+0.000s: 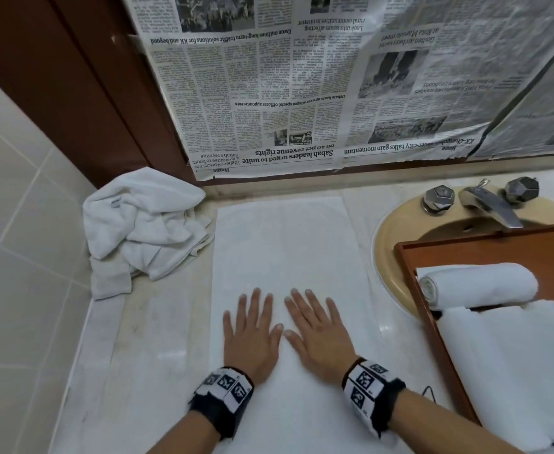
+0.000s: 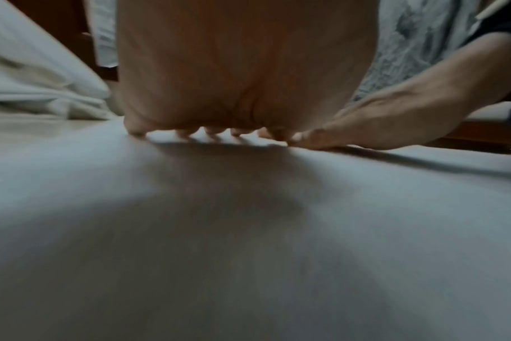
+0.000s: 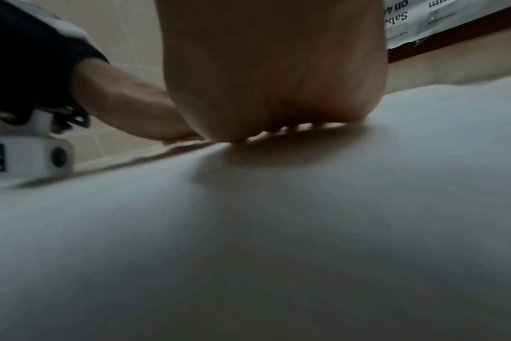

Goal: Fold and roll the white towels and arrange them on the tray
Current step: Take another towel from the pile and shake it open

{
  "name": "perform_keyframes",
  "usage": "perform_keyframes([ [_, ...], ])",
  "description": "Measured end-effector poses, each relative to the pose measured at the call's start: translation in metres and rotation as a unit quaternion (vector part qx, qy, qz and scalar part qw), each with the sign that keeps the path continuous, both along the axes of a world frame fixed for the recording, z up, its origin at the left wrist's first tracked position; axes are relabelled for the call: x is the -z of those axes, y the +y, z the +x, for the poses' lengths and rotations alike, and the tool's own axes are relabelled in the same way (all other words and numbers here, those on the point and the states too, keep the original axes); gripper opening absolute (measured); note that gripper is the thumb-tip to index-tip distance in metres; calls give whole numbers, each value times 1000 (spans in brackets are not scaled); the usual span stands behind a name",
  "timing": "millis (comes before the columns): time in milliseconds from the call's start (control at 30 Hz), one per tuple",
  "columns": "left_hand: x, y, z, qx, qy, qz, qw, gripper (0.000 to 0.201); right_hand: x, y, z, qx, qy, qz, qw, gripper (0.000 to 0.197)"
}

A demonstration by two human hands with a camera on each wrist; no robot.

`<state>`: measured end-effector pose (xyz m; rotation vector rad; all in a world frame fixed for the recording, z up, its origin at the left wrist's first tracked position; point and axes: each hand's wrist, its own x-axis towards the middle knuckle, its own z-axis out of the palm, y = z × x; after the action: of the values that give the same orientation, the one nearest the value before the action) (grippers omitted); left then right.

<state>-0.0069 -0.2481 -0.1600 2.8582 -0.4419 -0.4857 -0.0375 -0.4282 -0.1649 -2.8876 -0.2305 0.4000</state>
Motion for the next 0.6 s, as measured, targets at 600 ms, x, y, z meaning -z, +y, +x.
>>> perform_keyframes([
  [600,-4,44,-25,-53,29,11,998,79,-10,-16,-39,104,6,-12,994,65],
])
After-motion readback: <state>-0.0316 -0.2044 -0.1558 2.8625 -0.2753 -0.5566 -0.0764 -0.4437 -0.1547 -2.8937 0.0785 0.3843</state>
